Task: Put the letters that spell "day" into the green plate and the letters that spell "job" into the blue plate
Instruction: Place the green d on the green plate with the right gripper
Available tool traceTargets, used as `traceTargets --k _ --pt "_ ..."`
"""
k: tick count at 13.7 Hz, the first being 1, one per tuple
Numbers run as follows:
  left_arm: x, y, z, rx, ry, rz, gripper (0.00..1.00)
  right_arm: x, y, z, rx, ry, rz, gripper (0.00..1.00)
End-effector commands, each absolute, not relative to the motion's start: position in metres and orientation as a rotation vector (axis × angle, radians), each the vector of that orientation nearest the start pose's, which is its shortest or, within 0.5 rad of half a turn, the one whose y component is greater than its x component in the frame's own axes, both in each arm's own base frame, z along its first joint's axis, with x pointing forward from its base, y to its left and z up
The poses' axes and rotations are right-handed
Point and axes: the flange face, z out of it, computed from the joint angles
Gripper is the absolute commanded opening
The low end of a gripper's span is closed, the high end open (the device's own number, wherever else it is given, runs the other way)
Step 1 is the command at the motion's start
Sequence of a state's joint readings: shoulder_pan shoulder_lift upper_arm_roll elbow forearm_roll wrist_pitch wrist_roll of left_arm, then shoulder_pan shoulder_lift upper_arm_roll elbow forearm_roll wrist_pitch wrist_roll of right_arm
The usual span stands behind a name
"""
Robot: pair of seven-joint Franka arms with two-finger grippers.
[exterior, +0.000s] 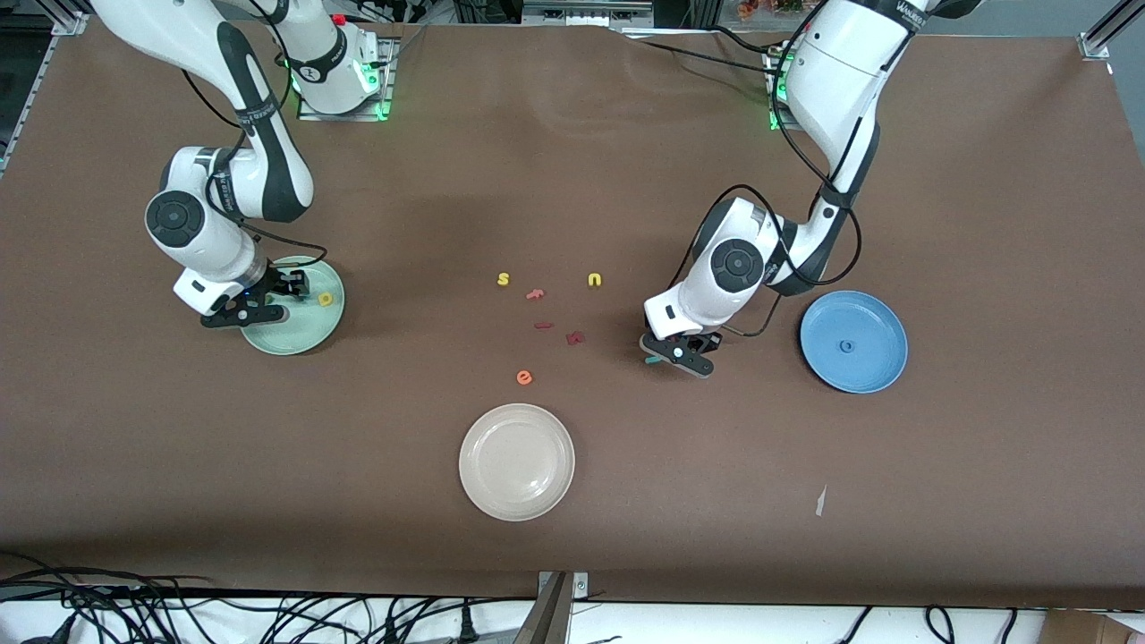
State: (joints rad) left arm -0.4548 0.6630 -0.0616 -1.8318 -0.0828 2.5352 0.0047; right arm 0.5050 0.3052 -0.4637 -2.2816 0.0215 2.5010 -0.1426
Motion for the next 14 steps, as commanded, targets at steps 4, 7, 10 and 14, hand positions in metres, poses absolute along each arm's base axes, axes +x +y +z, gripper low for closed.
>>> traceTargets --k 4,7,10,14 --pt "0.572 -0.314 0.171 -3.101 0.761 -0.058 0.03 0.583 0.073 0.353 -3.171 -0.366 0.337 1.00" --pt "0.589 -0.286 0.204 -3.113 0.696 -0.078 0.03 0.600 0.098 0.410 -3.168 -0.434 0.286 1.00" --pt "0.609 -0.223 0.244 -3.103 0.687 0.016 0.04 0.605 0.120 0.464 -3.162 -0.485 0.325 1.00" --pt "0.602 -0.149 0.264 -3.053 0.873 0.070 0.06 0.598 0.142 0.485 -3.140 -0.550 0.344 1.00"
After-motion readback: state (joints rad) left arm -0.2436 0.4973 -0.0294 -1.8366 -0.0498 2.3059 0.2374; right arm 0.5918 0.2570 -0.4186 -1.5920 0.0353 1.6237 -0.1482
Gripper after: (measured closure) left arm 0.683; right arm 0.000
